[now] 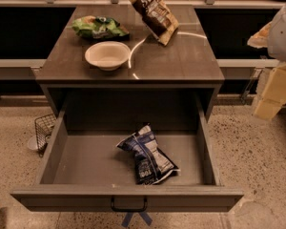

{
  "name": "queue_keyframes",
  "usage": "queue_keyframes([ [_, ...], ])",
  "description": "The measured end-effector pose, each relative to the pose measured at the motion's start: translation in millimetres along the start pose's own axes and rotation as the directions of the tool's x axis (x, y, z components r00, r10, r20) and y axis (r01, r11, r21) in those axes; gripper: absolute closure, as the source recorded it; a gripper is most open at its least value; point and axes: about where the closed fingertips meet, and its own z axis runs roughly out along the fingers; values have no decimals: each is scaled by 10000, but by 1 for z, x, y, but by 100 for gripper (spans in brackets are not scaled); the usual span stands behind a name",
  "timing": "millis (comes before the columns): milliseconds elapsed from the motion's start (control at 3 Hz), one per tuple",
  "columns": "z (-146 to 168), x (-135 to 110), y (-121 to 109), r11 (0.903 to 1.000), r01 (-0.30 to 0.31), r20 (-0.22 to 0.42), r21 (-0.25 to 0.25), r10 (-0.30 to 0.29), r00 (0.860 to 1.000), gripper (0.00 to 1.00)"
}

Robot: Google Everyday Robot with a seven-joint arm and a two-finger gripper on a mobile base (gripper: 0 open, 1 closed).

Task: Pick blue chip bag from top drawer and place on counter

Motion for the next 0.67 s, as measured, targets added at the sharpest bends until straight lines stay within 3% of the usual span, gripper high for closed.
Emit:
queue_keyframes([
  [333, 0, 0, 0, 10000, 0, 1, 2, 0, 10000, 0],
  [667, 19, -3, 7, 9975, -703, 670, -33, 704, 9953, 0],
])
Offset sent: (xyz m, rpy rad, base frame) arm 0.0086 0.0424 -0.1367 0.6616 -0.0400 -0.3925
